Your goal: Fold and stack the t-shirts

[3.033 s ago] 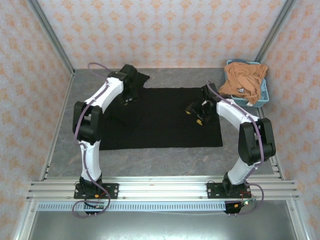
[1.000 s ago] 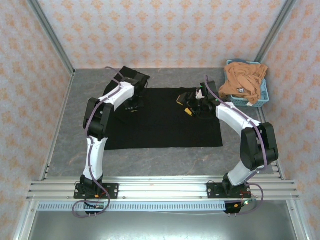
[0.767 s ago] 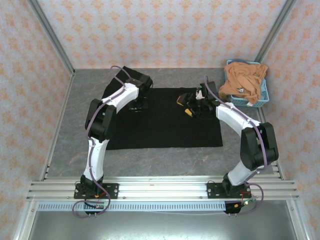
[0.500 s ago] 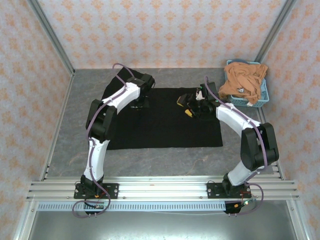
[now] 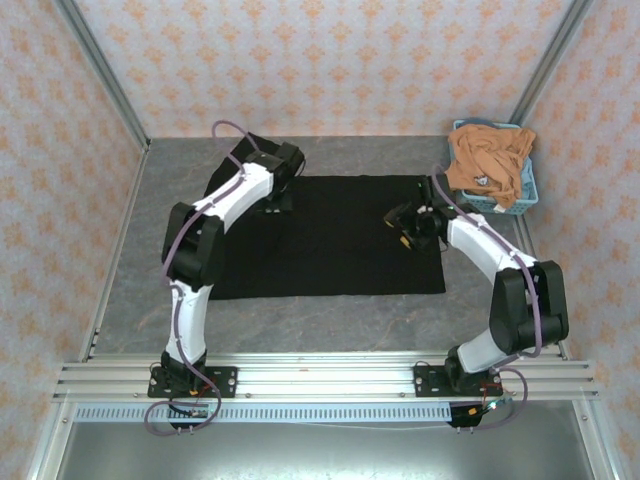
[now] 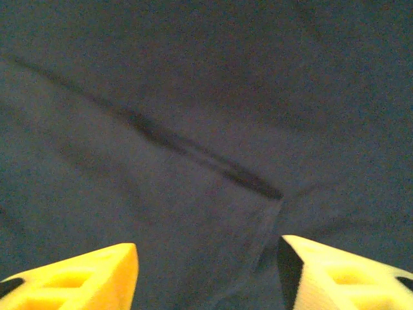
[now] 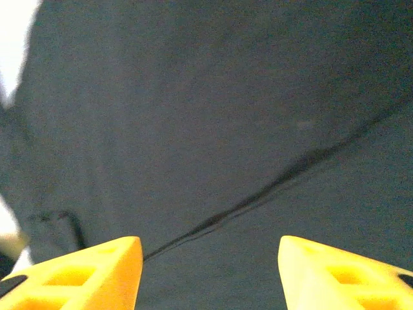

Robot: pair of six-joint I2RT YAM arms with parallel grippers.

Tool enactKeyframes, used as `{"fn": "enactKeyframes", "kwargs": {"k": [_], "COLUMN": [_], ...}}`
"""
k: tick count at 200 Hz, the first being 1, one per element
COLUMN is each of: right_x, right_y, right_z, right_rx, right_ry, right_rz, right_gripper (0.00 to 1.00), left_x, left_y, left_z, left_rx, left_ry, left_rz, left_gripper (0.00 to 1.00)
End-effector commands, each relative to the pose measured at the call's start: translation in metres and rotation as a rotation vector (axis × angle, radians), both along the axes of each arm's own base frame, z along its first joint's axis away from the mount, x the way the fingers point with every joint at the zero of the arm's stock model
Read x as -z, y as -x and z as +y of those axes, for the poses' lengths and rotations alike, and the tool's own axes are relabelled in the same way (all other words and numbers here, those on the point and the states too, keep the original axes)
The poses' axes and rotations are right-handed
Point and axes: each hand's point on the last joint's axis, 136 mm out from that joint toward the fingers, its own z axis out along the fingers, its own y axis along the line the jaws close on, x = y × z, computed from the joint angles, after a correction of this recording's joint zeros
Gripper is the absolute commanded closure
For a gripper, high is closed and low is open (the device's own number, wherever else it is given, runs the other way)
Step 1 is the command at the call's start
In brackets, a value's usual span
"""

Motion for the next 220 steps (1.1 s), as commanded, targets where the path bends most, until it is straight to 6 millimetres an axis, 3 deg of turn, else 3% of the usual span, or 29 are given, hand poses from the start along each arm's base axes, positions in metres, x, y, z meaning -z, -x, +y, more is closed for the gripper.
{"fn": "enactKeyframes", "kwargs": {"k": [1, 16, 34, 69, 86, 137, 179, 220], "right_x": [0.028, 0.043, 0.059, 0.085, 0.092, 0.098, 0.096, 0.100], "right_y": [0.031, 0.040, 0.047, 0.074, 0.095, 0.152, 0.169, 0.189], "right_z": [-0.025, -0.028, -0.030, -0.044, -0.051, -0.048, -0.039, -0.033], "right_rx": [0.051, 0.043, 0.046, 0.083, 0.095, 0.147, 0.103, 0.111], "right_ry": [0.106, 0.134, 0.151, 0.231, 0.271, 0.236, 0.260, 0.274], "right_rz": [0.173, 0.258, 0.342, 0.530, 0.610, 0.742, 0.769, 0.801], "right_gripper": [0.47, 0.51, 0.56, 0.58, 0.56, 0.53, 0.52, 0.52], "left_x": [-0.008, 0.009, 0.036, 0.081, 0.095, 0.087, 0.083, 0.086], "left_y": [0.042, 0.073, 0.096, 0.120, 0.139, 0.193, 0.227, 0.244], "left_z": [0.041, 0.067, 0.091, 0.109, 0.115, 0.136, 0.141, 0.147], "left_rx": [-0.208, -0.333, -0.465, -0.610, -0.681, -0.720, -0.715, -0.694], "left_ry": [0.060, 0.119, 0.188, 0.204, 0.180, 0.050, 0.013, -0.032], "left_rz": [0.035, 0.086, 0.138, 0.246, 0.293, 0.306, 0.323, 0.348], "left_gripper": [0.49, 0.62, 0.75, 0.84, 0.94, 0.93, 0.94, 0.94]}}
